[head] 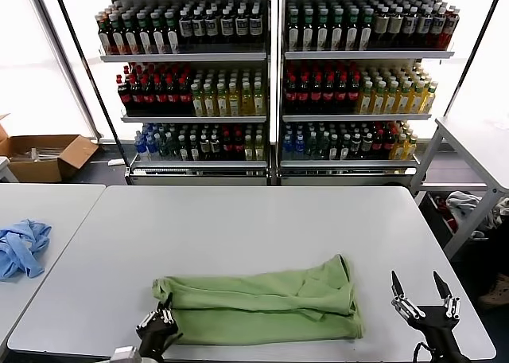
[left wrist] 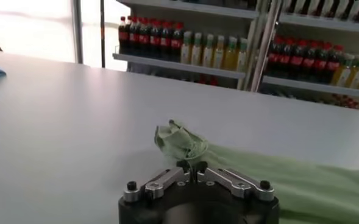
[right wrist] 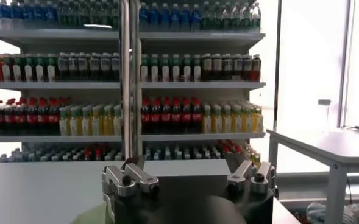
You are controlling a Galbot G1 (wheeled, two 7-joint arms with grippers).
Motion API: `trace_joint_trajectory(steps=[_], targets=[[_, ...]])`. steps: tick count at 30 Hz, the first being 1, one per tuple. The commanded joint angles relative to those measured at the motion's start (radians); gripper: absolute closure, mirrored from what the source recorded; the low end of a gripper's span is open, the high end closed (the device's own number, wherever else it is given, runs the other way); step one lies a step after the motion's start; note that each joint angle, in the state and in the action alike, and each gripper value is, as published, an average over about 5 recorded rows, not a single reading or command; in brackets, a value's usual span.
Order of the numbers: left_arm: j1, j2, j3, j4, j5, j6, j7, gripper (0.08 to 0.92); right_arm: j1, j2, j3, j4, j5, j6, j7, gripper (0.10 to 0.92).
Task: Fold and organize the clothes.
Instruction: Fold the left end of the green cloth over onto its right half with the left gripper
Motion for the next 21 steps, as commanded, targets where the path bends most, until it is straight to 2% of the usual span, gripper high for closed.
trace_joint_trajectory(steps=[1,7,11,15,21], targets=[[-0.051,0.082,-0.314,-0.037,-0.172,0.105,-0.018,0.891,0.015,0.002,-0.007,0.006,-0.007,-0.004,0.010,0.203],[-0.036,0.104,-0.630,0.028,-0.263,0.216,-0.030,0.891,0.019,-0.003,-0.005,0.010,-0.005,-0.008,0.014,0.203],[0.007,0.104,-0.744,0.025,-0.261,0.245,-0.011,0.891,0.026,-0.004,-0.010,0.010,-0.005,-0.009,0.014,0.203],[0.033,0.090,-0.732,-0.036,-0.231,0.243,-0.002,0.891,0.030,0.001,-0.020,0.012,-0.010,-0.011,0.014,0.203],[0.032,0.059,-0.523,-0.196,-0.164,0.198,0.027,0.891,0.016,0.007,-0.013,0.023,-0.015,-0.009,0.015,0.203]])
